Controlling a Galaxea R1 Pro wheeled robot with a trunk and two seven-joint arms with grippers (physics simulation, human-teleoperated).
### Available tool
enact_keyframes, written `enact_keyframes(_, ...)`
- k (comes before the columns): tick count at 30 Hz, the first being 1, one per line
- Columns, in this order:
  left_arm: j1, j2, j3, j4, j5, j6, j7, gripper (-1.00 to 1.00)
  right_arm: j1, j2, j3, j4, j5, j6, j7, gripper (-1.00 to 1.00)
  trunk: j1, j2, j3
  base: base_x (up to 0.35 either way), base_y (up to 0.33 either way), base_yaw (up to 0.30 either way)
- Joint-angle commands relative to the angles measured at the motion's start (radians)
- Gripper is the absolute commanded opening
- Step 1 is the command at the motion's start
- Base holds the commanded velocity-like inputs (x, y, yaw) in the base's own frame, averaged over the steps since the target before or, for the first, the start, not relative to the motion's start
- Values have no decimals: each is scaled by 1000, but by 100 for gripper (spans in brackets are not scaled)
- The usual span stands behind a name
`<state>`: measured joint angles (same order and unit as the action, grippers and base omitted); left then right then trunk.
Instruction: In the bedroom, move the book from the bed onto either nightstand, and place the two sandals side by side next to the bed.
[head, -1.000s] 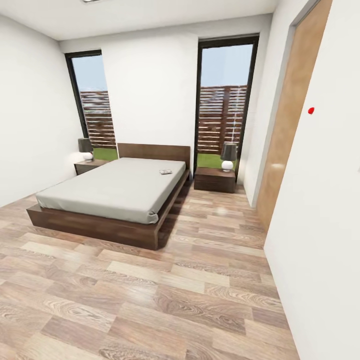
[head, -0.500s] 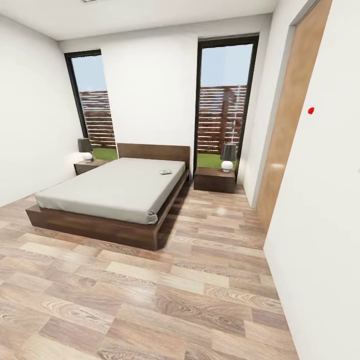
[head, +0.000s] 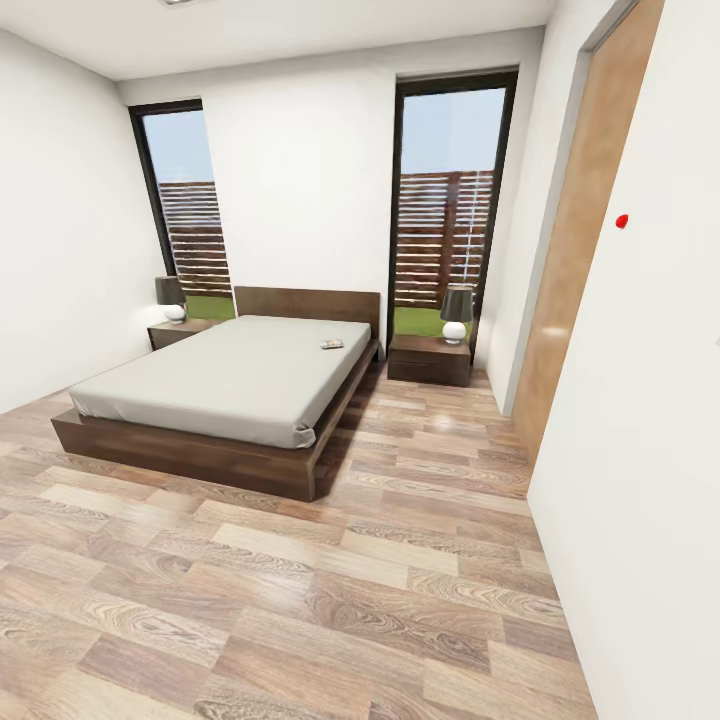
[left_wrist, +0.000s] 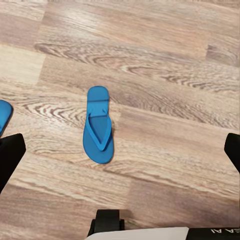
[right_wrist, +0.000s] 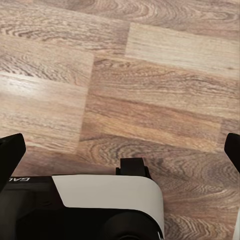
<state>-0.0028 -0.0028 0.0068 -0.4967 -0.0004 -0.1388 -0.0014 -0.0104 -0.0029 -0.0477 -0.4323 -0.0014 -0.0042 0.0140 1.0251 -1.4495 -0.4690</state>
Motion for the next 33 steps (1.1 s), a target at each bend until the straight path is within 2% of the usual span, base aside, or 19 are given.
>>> enact_keyframes(1,-1,1,1,-2,0,-2,-1,100,0,0,-3,0,0,0,2,100,0,0,-1,0,0,0)
enact_keyframes(4,-4,2,2,-49,1,12,-1,100,0,0,-3,0,0,0,3,100,0,0,-1,0,0,0)
enact_keyframes(7,-6,2,2,-137,2,88,0,100,0,-1,-3,-1,0,0,4,100,0,0,-1,0,0,0)
enact_keyframes(9,-8,3,2,-253,3,260,-2,100,0,-2,-3,-2,0,0,4,100,0,0,-1,0,0,0)
enact_keyframes(11,-11,3,2,-317,4,362,-6,100,0,-2,-3,-2,0,0,4,100,0,0,-1,0,0,0)
enact_keyframes(12,-19,3,2,-373,4,461,-13,100,0,-2,-3,-2,0,0,4,100,0,0,-1,0,0,0)
enact_keyframes(13,-25,3,2,-398,3,508,-16,100,0,-2,-3,-2,0,0,4,100,0,0,-1,0,0,0)
enact_keyframes(14,-52,3,2,-450,2,625,-24,100,0,-2,-3,-2,0,0,4,100,0,0,-1,0,0,0)
enact_keyframes(16,-92,3,2,-476,2,704,-29,100,0,-2,-3,-2,0,0,4,100,0,0,-1,0,0,0)
enact_keyframes(17,-108,3,2,-478,3,722,-30,100,0,-2,-3,-1,0,0,4,100,0,0,-1,0,0,0)
enact_keyframes(18,-154,3,2,-465,4,756,-33,100,0,-2,-3,-1,0,0,4,100,0,0,-1,0,0,0)
enact_keyframes(23,-241,3,2,-371,5,779,-36,100,0,-2,-3,-1,0,0,4,100,0,0,-1,0,0,0)
enact_keyframes(26,-312,4,2,-278,6,779,-37,100,0,-2,-3,-1,0,0,4,100,0,0,-1,0,0,0)
enact_keyframes(29,-336,5,2,-217,6,769,-37,100,0,-3,-3,-1,0,0,4,100,0,0,-1,0,0,0)
enact_keyframes(30,-346,9,2,-178,6,755,-37,100,0,-3,-3,-1,0,0,4,100,0,0,-1,0,0,0)
enact_keyframes(32,-359,19,2,-75,6,671,-37,100,0,-2,-3,-1,0,0,4,100,0,0,-1,0,0,0)
enact_keyframes(33,-360,20,2,-60,6,654,-37,100,0,-2,-3,-1,0,0,4,100,0,0,-1,0,0,0)
